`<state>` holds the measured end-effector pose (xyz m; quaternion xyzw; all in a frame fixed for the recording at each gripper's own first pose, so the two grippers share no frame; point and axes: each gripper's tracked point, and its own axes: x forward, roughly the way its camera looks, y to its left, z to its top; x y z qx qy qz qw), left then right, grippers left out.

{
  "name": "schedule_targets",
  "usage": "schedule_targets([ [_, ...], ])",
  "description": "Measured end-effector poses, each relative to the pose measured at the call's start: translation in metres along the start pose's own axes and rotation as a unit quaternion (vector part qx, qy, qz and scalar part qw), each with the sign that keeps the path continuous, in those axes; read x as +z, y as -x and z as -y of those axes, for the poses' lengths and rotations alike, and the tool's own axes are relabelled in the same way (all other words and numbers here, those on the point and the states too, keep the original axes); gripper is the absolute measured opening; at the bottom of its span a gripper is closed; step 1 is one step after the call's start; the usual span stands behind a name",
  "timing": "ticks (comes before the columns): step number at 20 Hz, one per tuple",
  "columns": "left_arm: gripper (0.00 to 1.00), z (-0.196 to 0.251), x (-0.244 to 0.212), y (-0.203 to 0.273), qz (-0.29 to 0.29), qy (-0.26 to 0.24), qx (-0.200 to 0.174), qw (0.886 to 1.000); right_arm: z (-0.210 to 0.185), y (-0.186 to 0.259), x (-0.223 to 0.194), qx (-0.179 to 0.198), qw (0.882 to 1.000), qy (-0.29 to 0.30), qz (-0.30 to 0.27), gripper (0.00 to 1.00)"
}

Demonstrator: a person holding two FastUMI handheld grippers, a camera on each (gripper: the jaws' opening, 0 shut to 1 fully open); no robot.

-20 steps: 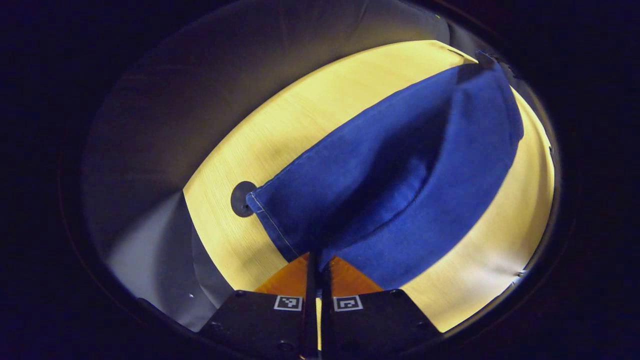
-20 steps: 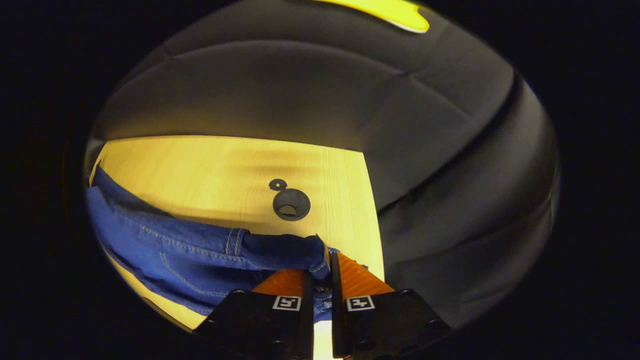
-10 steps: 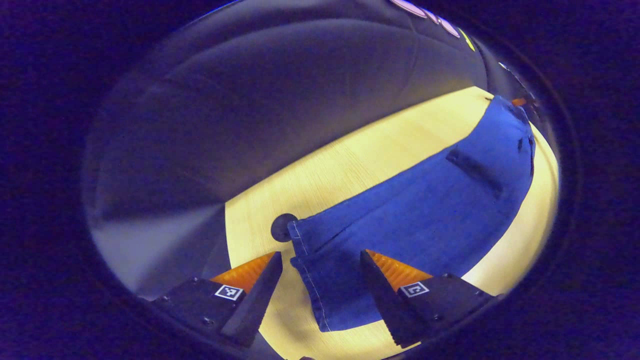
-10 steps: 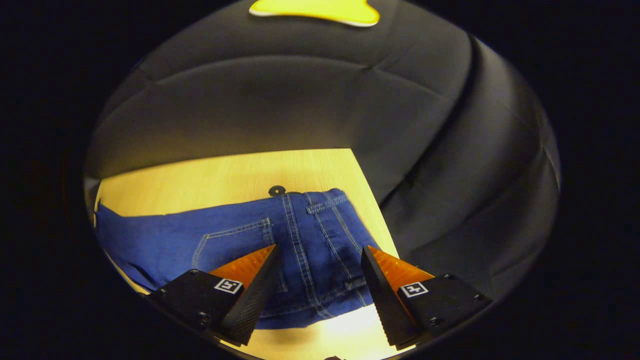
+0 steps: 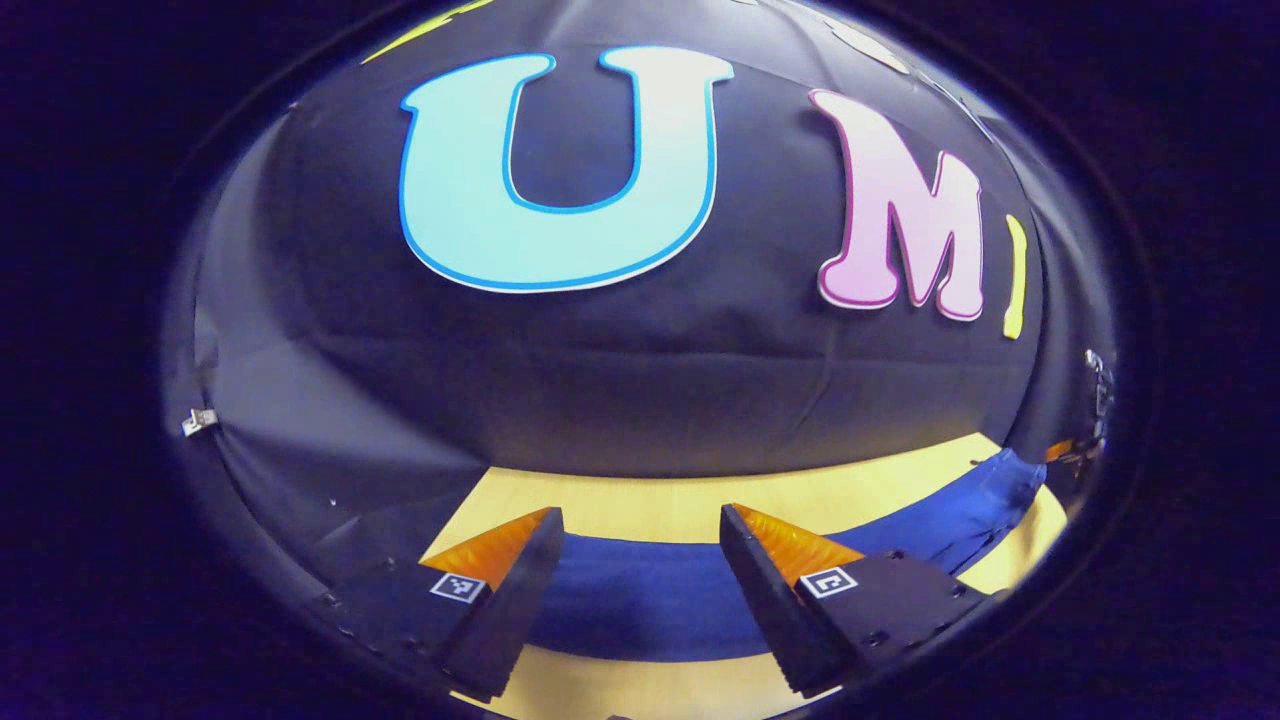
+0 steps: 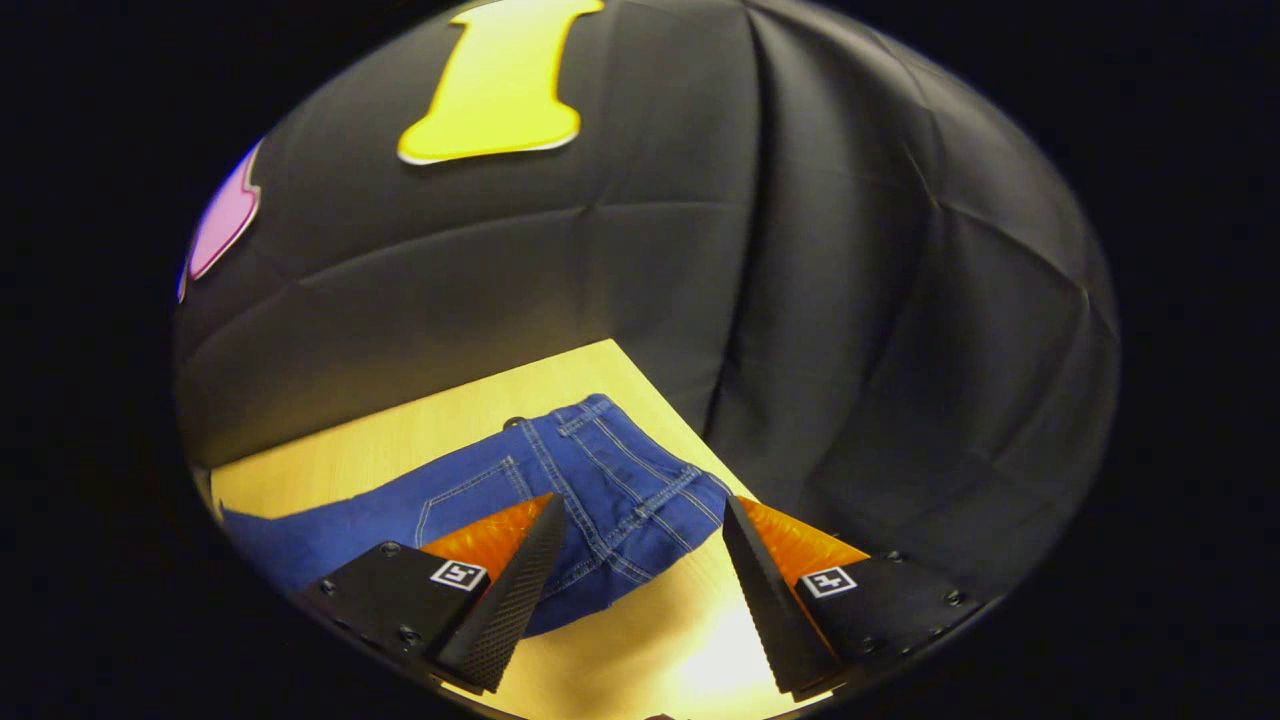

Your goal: Grasp the waist and the cuffs of the jeans and fold them to make the two legs overlap; first hold the waist and fold one-third of the jeans toward the cuffs, then hold the cuffs and fold the remaining one-third in the same direction to finish folding.

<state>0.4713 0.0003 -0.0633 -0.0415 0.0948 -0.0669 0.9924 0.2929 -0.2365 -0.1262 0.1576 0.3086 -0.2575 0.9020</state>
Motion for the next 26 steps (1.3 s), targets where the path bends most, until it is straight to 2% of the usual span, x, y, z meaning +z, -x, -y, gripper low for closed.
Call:
schedule_targets([
  [2, 0.98, 0.023, 0.005, 0.020, 0.004, 0.027, -0.001, 1.000, 0.012, -0.012, -0.007, -0.011, 0.999, -0.046, -0.009, 0.99],
  [4, 0.99, 0.047, 0.010, 0.034, 0.012, 0.058, -0.018, 0.998, 0.023, -0.026, -0.010, -0.020, 0.996, -0.091, -0.015, 0.99],
  [6, 0.96, 0.079, 0.001, 0.041, -0.009, 0.091, -0.077, 0.993, 0.023, -0.043, -0.018, -0.018, 0.992, -0.122, -0.028, 0.98],
  [7, 0.96, 0.090, -0.008, 0.044, -0.029, 0.092, -0.096, 0.991, 0.027, -0.052, -0.019, -0.024, 0.991, -0.126, -0.026, 0.99],
  [10, 0.97, 0.097, -0.020, 0.041, -0.052, 0.028, -0.099, 0.993, 0.030, -0.069, -0.036, -0.042, 0.988, -0.140, -0.046, 0.98],
  [11, 0.97, 0.106, -0.020, 0.040, -0.055, 0.021, -0.107, 0.992, 0.028, -0.073, -0.041, -0.044, 0.987, -0.143, -0.054, 0.99],
  [12, 0.97, 0.114, -0.020, 0.041, -0.057, 0.016, -0.116, 0.991, 0.030, -0.076, -0.029, -0.047, 0.988, -0.142, -0.024, 0.99],
  [14, 0.96, 0.128, -0.023, 0.037, -0.064, 0.010, -0.129, 0.990, 0.025, -0.078, -0.034, -0.031, 0.988, -0.150, -0.022, 0.96],
  [15, 0.97, 0.134, -0.027, 0.036, -0.066, 0.011, -0.133, 0.989, 0.019, -0.078, -0.038, -0.016, 0.986, -0.164, -0.029, 0.77],
  [16, 0.93, 0.139, -0.029, 0.035, -0.068, 0.014, -0.136, 0.988, 0.019, -0.075, -0.036, -0.010, 0.984, -0.171, -0.040, 0.71],
  [17, 0.97, 0.144, -0.033, 0.035, -0.070, 0.020, -0.140, 0.987, 0.021, -0.083, -0.033, -0.006, 0.984, -0.175, -0.028, 0.65],
  [19, 0.97, 0.152, -0.041, 0.033, -0.074, 0.029, -0.144, 0.986, 0.008, -0.081, -0.037, 0.023, 0.980, -0.193, -0.046, 0.32],
  [21, 0.97, 0.155, -0.048, 0.032, -0.080, 0.038, -0.144, 0.986, 0.007, -0.087, -0.031, 0.027, 0.982, -0.183, -0.028, 0.11],
  [22, 0.97, 0.155, -0.052, 0.033, -0.084, 0.043, -0.141, 0.985, 0.005, -0.086, -0.031, 0.028, 0.985, -0.169, -0.027, 0.21],
  [23, 0.97, 0.153, -0.054, 0.035, -0.085, 0.046, -0.138, 0.986, 0.005, -0.080, -0.026, 0.029, 0.987, -0.157, -0.020, 0.12],
  [26, 0.97, 0.145, -0.049, 0.043, -0.074, 0.054, -0.128, 0.987, -0.004, -0.048, 0.011, 0.045, 0.989, -0.136, 0.033, 0.12],
])
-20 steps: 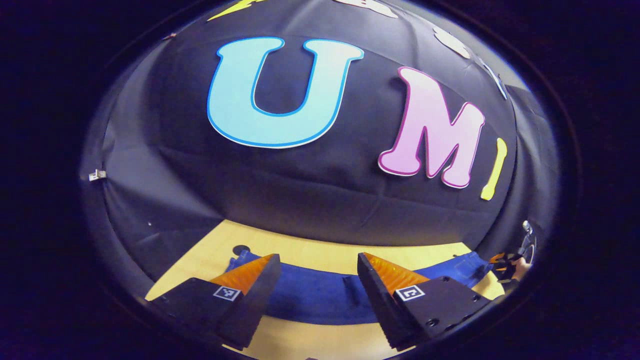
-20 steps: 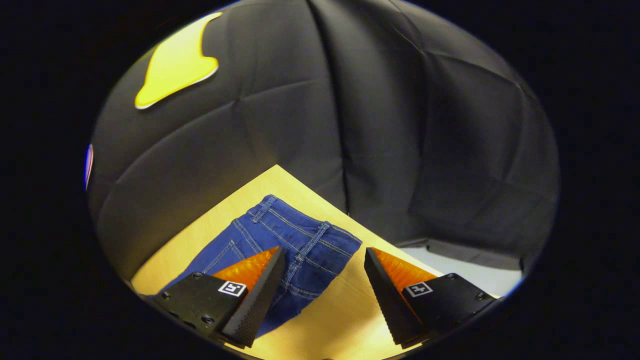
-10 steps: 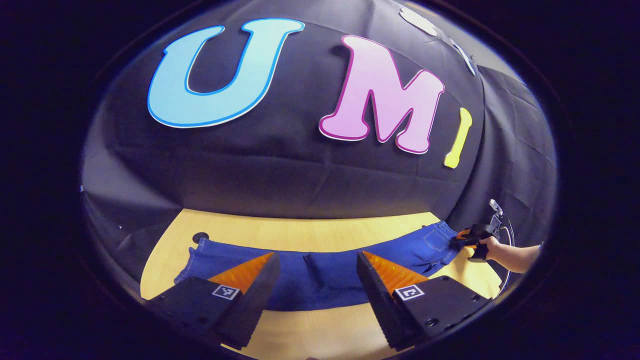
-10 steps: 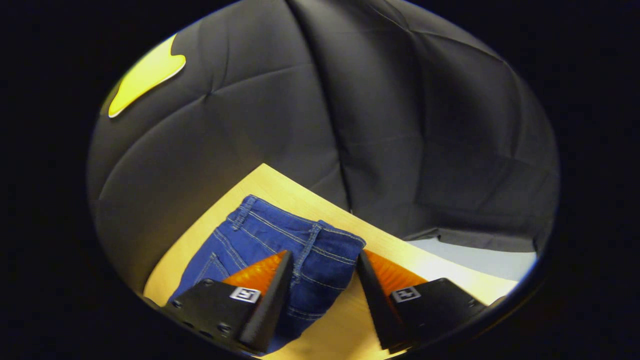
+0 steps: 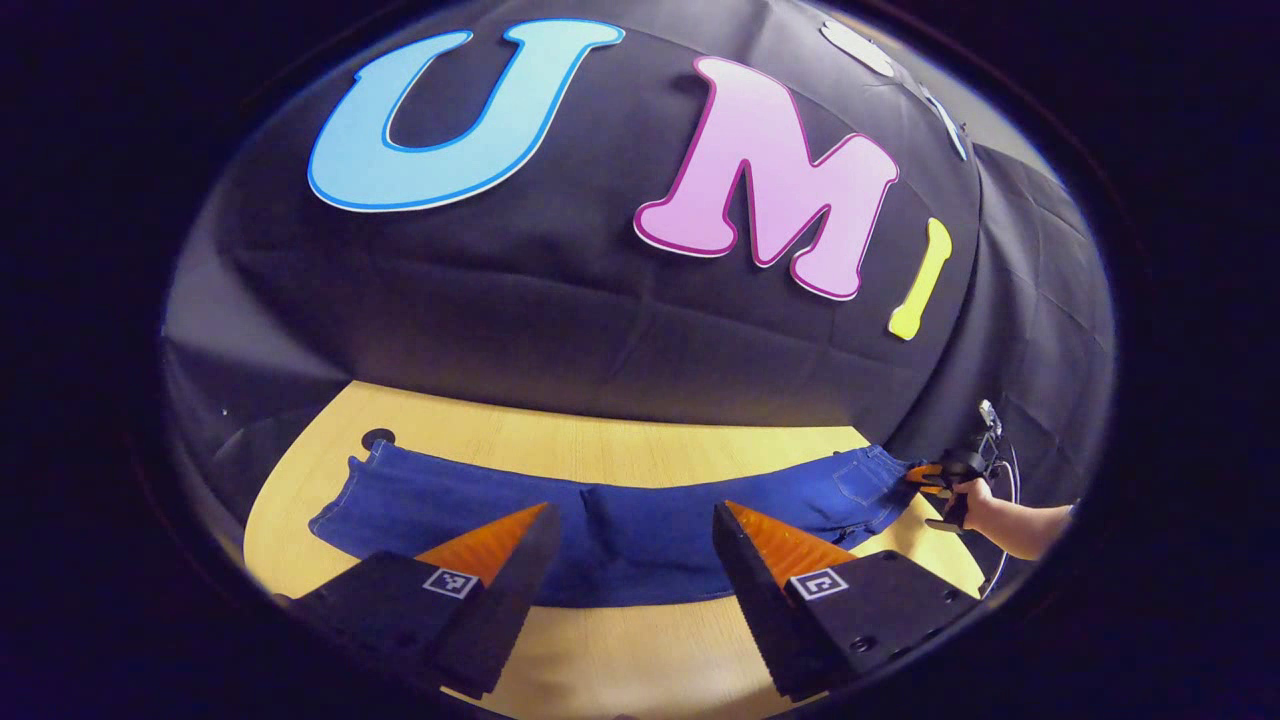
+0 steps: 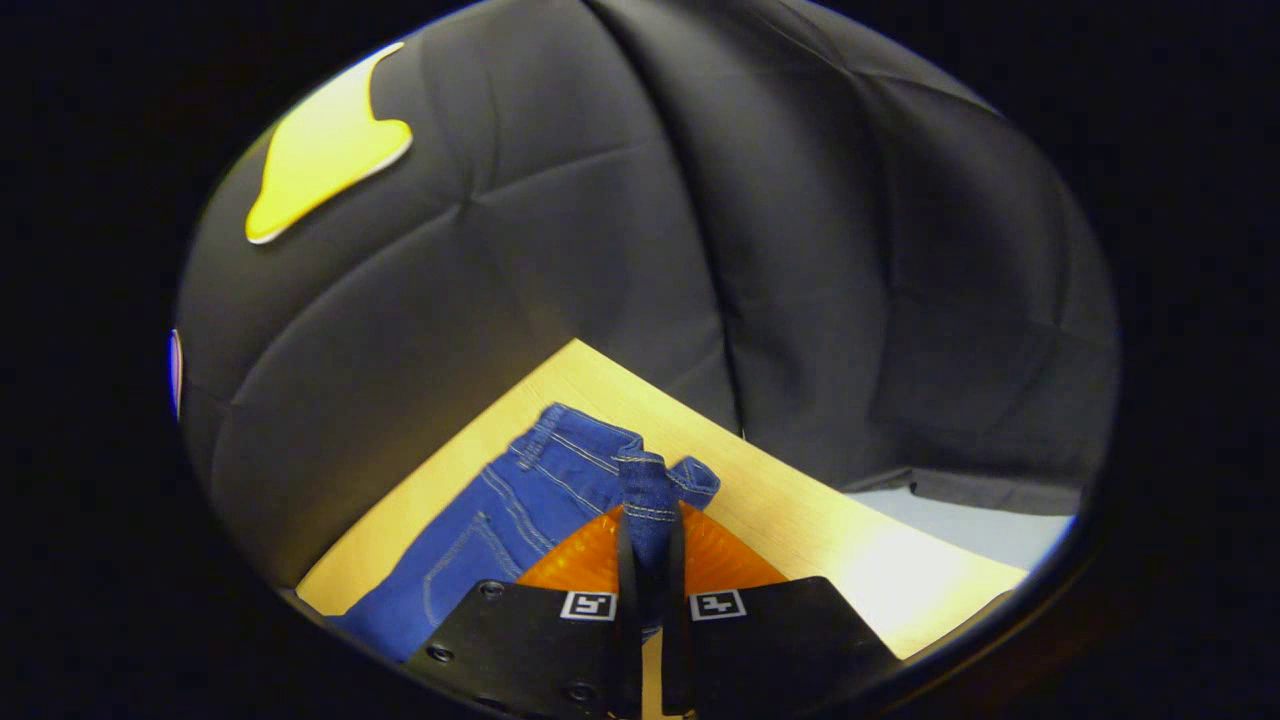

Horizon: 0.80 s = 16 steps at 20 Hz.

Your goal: Grasp the waist and the cuffs of the jeans and fold them to make the two legs overlap; first hold the waist and fold one-third of the jeans toward the cuffs, then hold the cuffs and fold the remaining one-third in the same direction to finish folding.

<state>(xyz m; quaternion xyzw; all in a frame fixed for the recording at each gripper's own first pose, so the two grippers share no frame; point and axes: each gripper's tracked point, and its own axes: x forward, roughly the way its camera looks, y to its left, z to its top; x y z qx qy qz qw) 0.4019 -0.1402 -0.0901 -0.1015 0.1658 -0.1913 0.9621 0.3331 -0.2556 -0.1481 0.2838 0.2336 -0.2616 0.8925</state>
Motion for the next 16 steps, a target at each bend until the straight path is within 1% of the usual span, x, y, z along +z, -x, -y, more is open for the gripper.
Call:
schedule_targets([
  [3, 0.97, -0.011, -0.003, 0.016, 0.009, 0.012, 0.010, 1.000, -0.043, 0.039, 0.033, 0.041, 0.997, 0.052, 0.045, 0.11],
  [7, 0.97, -0.025, -0.018, 0.037, 0.009, 0.033, 0.018, 0.999, -0.102, 0.122, 0.048, 0.109, 0.984, 0.105, 0.093, 0.11],
  [9, 0.97, -0.028, -0.029, 0.049, 0.002, 0.034, 0.015, 0.999, -0.107, 0.167, 0.048, 0.148, 0.975, 0.120, 0.115, 0.11],
  [11, 0.97, -0.037, -0.039, 0.058, 0.000, 0.034, 0.019, 0.999, -0.096, 0.195, 0.026, 0.193, 0.965, 0.129, 0.127, 0.11],
  [12, 0.97, -0.039, -0.043, 0.060, -0.002, 0.045, 0.015, 0.999, -0.083, 0.192, 0.024, 0.210, 0.961, 0.135, 0.123, 0.11],
  [13, 0.97, -0.040, -0.046, 0.060, -0.004, 0.056, 0.014, 0.998, -0.076, 0.202, 0.015, 0.225, 0.955, 0.149, 0.123, 0.11],
  [15, 0.97, -0.056, -0.051, 0.061, 0.002, 0.065, 0.022, 0.998, -0.062, 0.218, -0.002, 0.263, 0.939, 0.178, 0.129, 0.11],
  [16, 0.97, -0.064, -0.052, 0.060, 0.007, 0.071, 0.027, 0.997, -0.054, 0.235, -0.014, 0.287, 0.932, 0.185, 0.124, 0.11],
])
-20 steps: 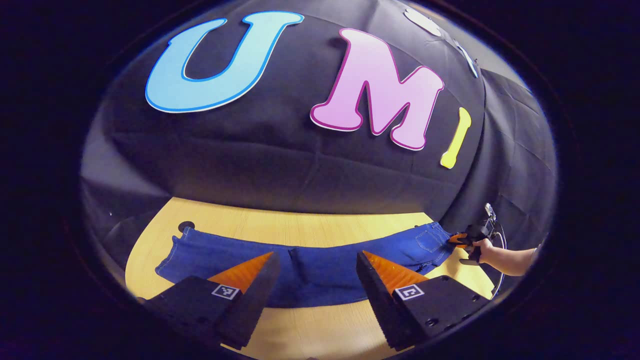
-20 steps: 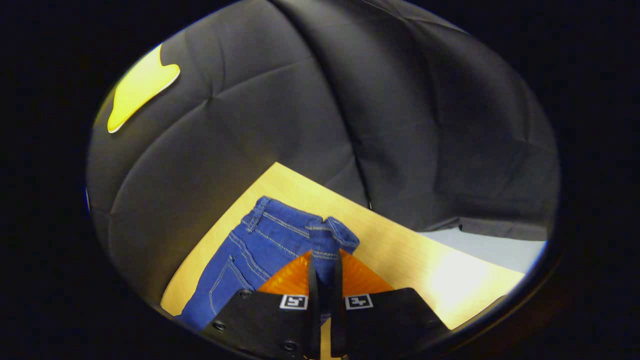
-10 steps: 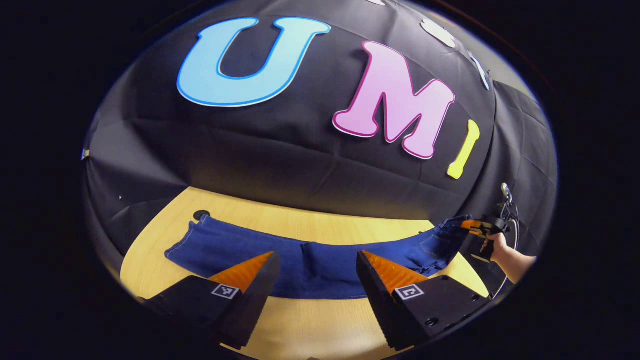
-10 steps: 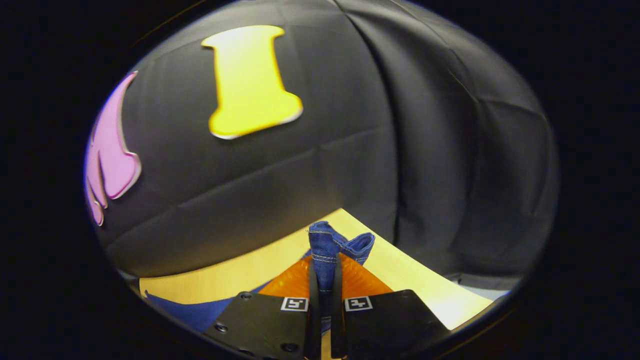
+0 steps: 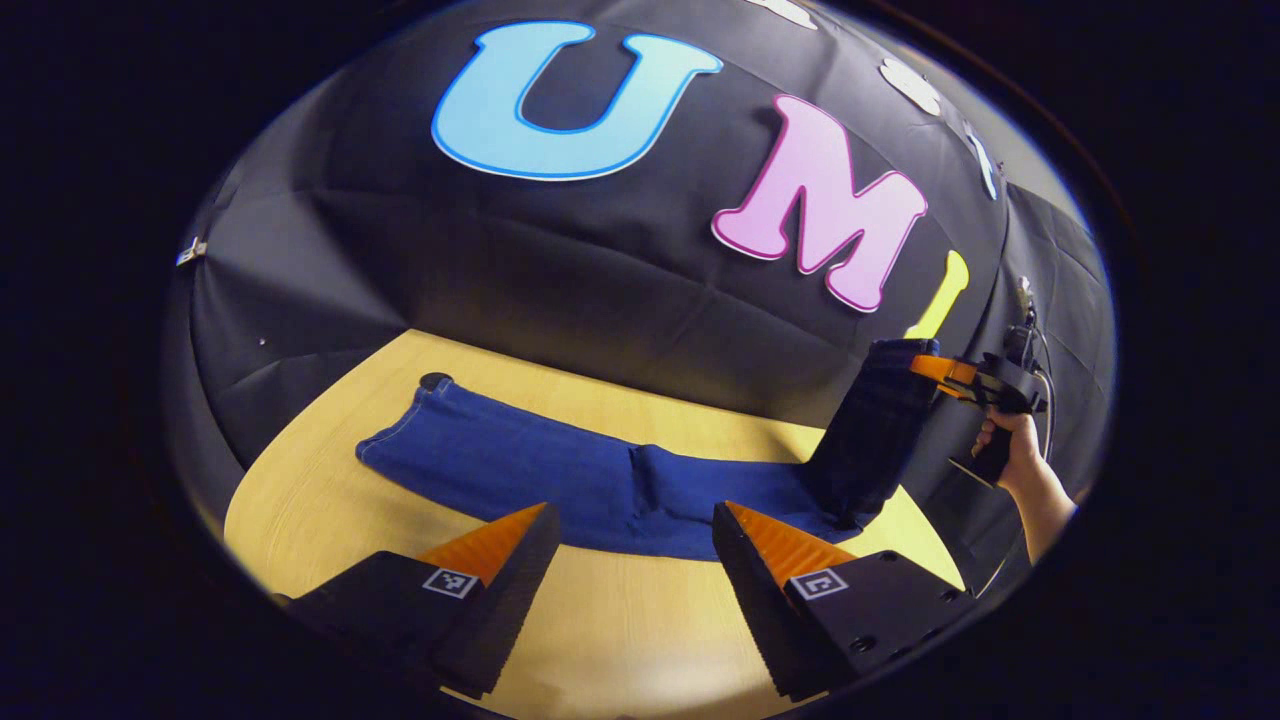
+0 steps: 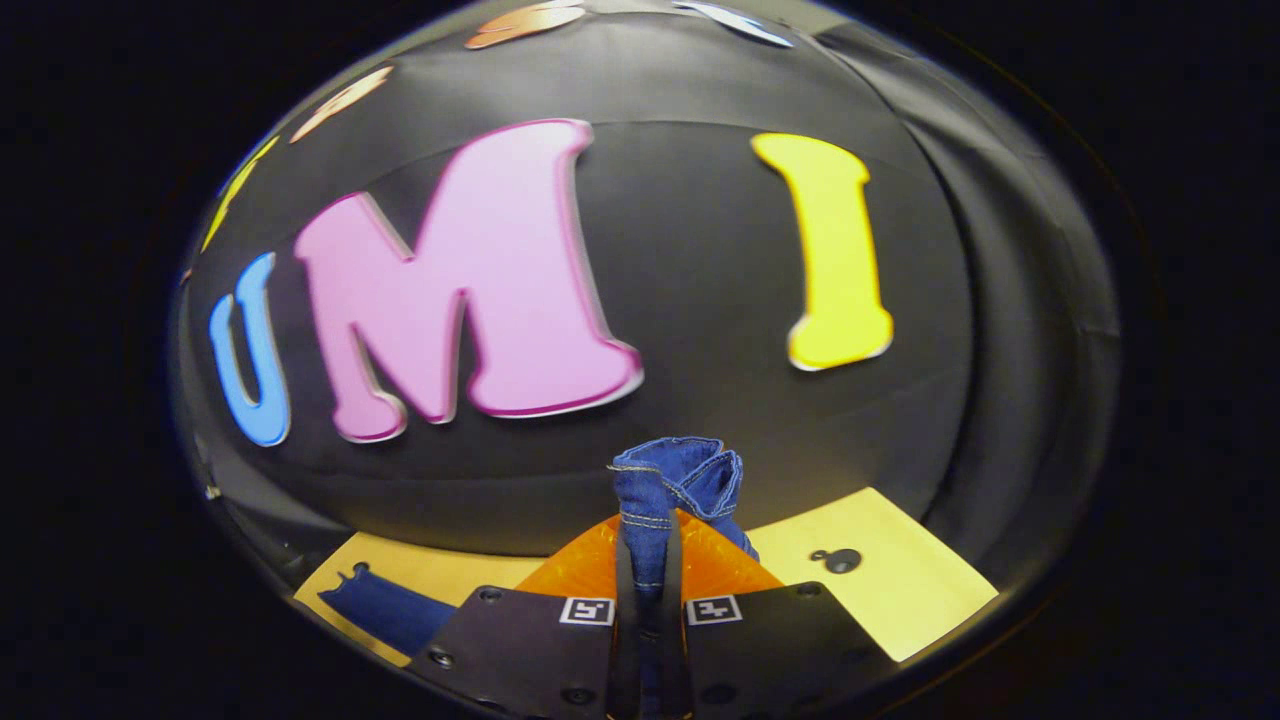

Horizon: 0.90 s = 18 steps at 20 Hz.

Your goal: Grasp the waist and the cuffs of the jeans and fold them to make the two legs overlap; first hold the waist and fold one-third of the jeans toward the cuffs, then hold the cuffs and fold the remaining one-third in the same direction to finish folding.

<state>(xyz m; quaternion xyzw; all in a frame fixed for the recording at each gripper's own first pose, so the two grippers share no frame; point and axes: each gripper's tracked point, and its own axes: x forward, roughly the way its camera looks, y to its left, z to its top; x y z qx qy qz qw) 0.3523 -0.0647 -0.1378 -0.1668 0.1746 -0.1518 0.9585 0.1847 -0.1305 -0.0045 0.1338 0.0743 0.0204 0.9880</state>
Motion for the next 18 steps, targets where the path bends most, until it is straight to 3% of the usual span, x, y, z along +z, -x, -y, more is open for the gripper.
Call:
schedule_targets([
  [5, 0.97, -0.035, -0.004, -0.005, 0.024, 0.047, 0.021, 0.998, 0.032, 0.044, -0.093, 0.101, 0.993, 0.013, -0.062, 0.11],
  [9, 0.97, -0.068, -0.009, -0.012, 0.044, 0.066, 0.045, 0.996, 0.094, 0.078, -0.187, 0.131, 0.982, 0.050, -0.123, 0.11],
  [11, 0.97, -0.085, -0.005, -0.017, 0.057, 0.082, 0.059, 0.993, 0.117, 0.094, -0.230, 0.138, 0.976, 0.059, -0.155, 0.16],
  [12, 0.97, -0.095, -0.002, -0.020, 0.064, 0.086, 0.067, 0.992, 0.103, 0.099, -0.237, 0.140, 0.975, 0.057, -0.163, 0.12],
  [14, 0.97, -0.121, 0.008, -0.024, 0.083, 0.085, 0.095, 0.988, 0.101, 0.102, -0.253, 0.141, 0.976, 0.052, -0.158, 0.34],
  [17, 0.97, -0.163, 0.021, -0.040, 0.092, 0.059, 0.140, 0.984, 0.100, 0.108, -0.258, 0.130, 0.977, 0.070, -0.153, 0.94],
  [18, 0.97, -0.176, 0.022, -0.047, 0.086, 0.058, 0.148, 0.984, 0.109, 0.114, -0.256, 0.123, 0.978, 0.078, -0.151, 0.94],
])
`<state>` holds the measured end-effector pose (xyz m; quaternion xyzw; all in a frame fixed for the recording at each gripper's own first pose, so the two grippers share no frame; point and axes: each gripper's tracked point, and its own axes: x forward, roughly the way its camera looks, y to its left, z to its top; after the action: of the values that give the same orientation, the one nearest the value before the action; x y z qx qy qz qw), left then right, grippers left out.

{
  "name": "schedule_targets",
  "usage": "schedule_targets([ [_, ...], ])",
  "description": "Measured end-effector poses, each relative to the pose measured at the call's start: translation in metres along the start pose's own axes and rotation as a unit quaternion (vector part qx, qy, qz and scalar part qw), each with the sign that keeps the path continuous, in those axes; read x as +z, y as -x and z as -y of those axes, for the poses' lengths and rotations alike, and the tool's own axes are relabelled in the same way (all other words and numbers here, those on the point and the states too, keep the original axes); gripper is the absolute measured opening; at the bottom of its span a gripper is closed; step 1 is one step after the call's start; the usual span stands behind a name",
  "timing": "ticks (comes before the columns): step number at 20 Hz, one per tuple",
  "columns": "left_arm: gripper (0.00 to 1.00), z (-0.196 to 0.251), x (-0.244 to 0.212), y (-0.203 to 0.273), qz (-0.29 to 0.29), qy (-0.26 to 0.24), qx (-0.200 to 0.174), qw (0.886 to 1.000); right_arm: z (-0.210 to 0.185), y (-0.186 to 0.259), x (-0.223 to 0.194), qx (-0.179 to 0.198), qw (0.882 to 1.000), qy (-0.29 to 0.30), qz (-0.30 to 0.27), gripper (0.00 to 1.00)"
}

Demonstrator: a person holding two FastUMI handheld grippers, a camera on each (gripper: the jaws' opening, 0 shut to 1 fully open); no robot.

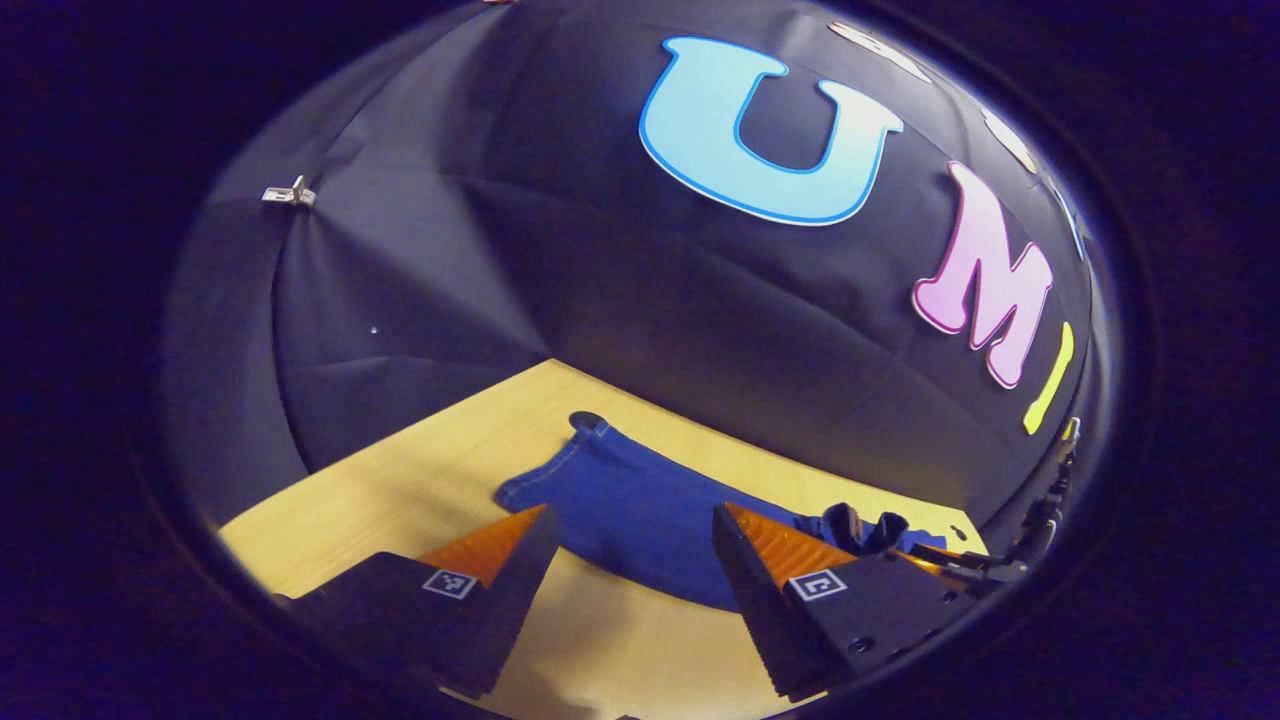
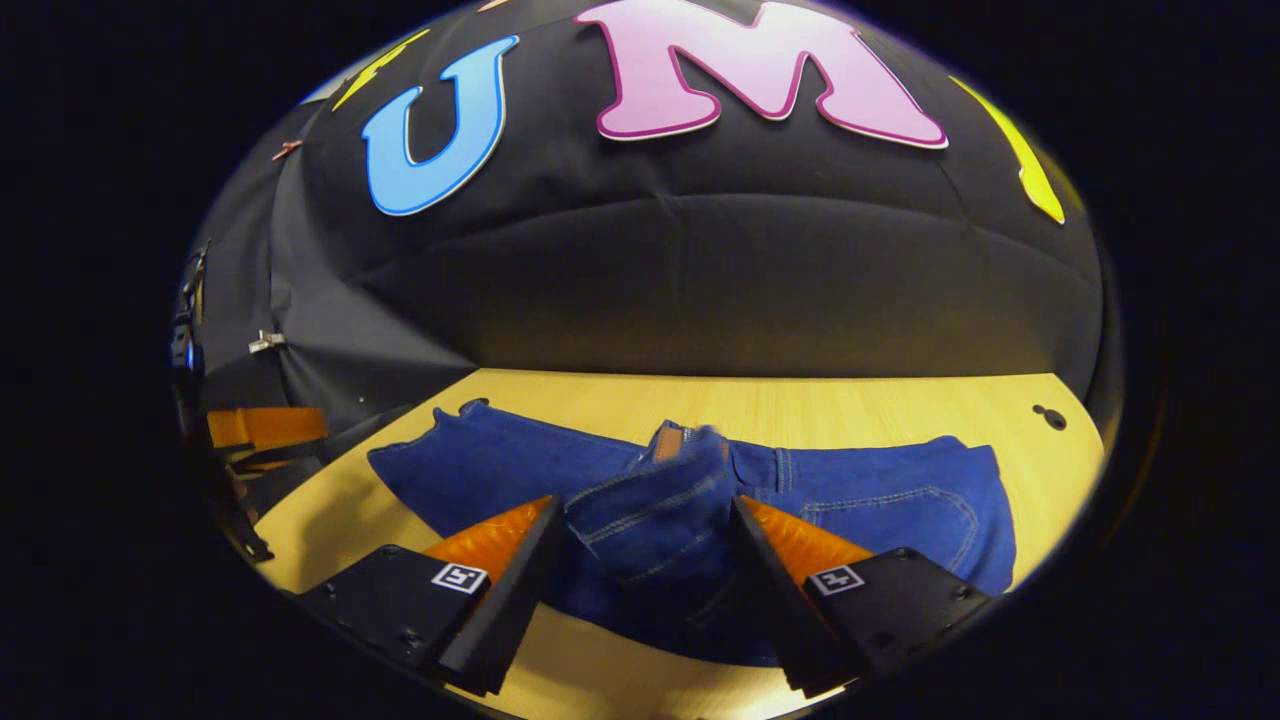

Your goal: Grasp the waist and the cuffs of the jeans and fold them to make the two legs overlap; first hold the waist and fold one-third of the jeans toward the cuffs, then hold the cuffs and fold the remaining one-third in the same direction to finish folding.

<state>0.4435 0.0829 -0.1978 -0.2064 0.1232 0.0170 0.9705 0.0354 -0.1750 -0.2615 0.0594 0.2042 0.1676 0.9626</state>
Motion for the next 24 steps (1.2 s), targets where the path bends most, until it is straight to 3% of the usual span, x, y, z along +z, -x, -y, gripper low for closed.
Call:
schedule_targets([
  [1, 0.97, -0.007, 0.003, -0.013, 0.001, -0.003, 0.005, 1.000, 0.007, 0.009, 0.001, -0.006, 1.000, 0.005, 0.004, 1.00],
  [3, 0.97, -0.027, 0.008, -0.044, 0.003, -0.035, 0.021, 0.999, 0.026, 0.029, 0.004, -0.019, 1.000, 0.009, 0.012, 1.00],
  [8, 0.96, -0.053, -0.025, -0.090, -0.087, -0.133, 0.032, 0.987, 0.096, 0.073, -0.003, -0.076, 0.997, 0.009, 0.022, 0.99],
  [13, 0.95, -0.054, -0.034, -0.092, -0.144, -0.174, 0.021, 0.974, 0.131, 0.094, -0.025, -0.099, 0.995, 0.009, -0.010, 0.98],
  [19, 0.94, -0.044, -0.042, -0.100, -0.157, -0.174, -0.021, 0.972, 0.156, 0.101, -0.061, -0.108, 0.992, -0.016, -0.067, 0.98],
  [22, 0.80, -0.038, -0.044, -0.101, -0.177, -0.196, -0.062, 0.962, 0.161, 0.102, -0.059, -0.116, 0.991, -0.018, -0.063, 0.98],
  [23, 0.53, -0.035, -0.048, -0.100, -0.177, -0.193, -0.066, 0.963, 0.160, 0.102, -0.060, -0.115, 0.991, -0.018, -0.063, 0.98],
  [24, 0.41, -0.033, -0.047, -0.100, -0.173, -0.184, -0.068, 0.965, 0.161, 0.101, -0.061, -0.114, 0.991, -0.019, -0.064, 0.98],
])
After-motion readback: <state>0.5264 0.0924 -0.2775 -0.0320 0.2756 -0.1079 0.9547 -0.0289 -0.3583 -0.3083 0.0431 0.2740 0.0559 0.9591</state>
